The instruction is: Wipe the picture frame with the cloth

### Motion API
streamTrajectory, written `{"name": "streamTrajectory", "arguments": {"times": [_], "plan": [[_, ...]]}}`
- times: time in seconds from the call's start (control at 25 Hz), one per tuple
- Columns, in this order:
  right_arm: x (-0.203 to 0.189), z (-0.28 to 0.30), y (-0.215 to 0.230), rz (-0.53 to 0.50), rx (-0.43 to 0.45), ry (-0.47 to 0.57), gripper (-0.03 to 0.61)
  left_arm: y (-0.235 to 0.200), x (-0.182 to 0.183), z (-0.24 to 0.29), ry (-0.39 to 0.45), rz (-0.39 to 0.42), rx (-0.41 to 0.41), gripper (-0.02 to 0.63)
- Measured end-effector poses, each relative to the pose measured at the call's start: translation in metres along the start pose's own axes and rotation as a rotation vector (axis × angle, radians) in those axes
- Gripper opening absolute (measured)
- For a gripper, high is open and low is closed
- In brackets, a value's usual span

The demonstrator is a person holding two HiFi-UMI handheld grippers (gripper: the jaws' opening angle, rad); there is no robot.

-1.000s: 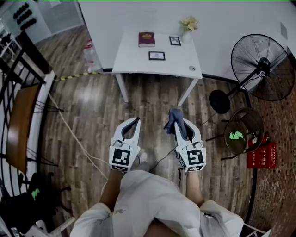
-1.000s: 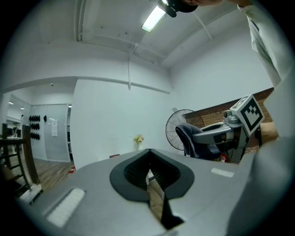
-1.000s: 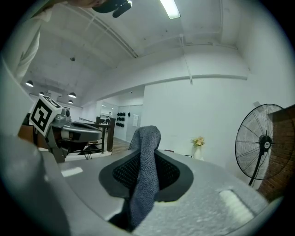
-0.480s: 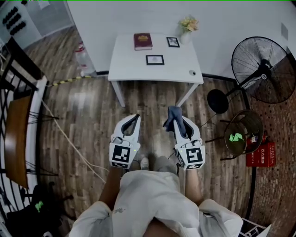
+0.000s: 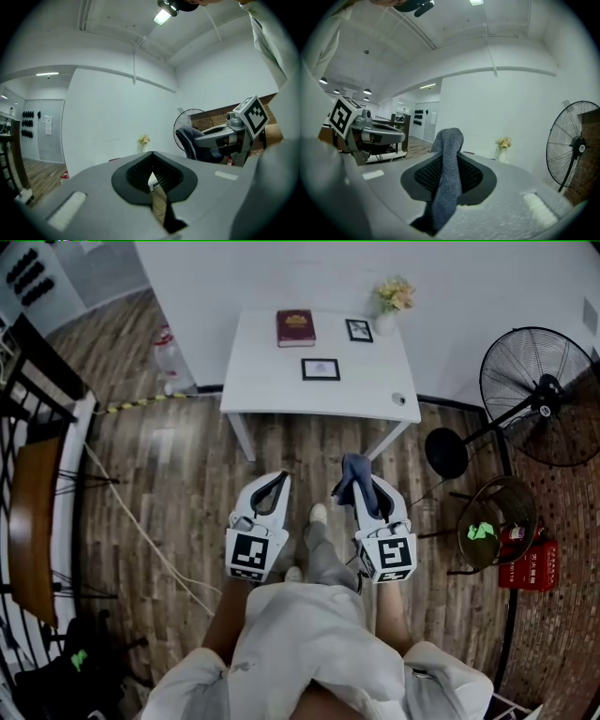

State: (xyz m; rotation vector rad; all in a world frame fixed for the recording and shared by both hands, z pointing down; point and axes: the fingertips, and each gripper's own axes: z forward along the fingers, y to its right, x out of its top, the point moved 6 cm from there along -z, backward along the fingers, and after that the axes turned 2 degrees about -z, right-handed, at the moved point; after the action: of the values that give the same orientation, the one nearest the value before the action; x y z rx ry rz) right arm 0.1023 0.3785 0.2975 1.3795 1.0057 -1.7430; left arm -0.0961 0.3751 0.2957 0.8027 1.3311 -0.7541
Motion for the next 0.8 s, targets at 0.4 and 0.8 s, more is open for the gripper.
{"name": "streamTrajectory", "arguments": {"times": [0.4, 0.8], "plan": [[-0.007, 0.078, 0.062, 0.039, 0.037, -0.005, 0.072, -0.031, -0.002, 0.085, -0.037, -0.002, 0.039, 0.02], [-0.007, 0.162, 0.133, 0.055, 0.092, -0.036, 0.073, -0.06, 0.005, 0.183, -0.072, -0.007, 0.067, 0.02]]}}
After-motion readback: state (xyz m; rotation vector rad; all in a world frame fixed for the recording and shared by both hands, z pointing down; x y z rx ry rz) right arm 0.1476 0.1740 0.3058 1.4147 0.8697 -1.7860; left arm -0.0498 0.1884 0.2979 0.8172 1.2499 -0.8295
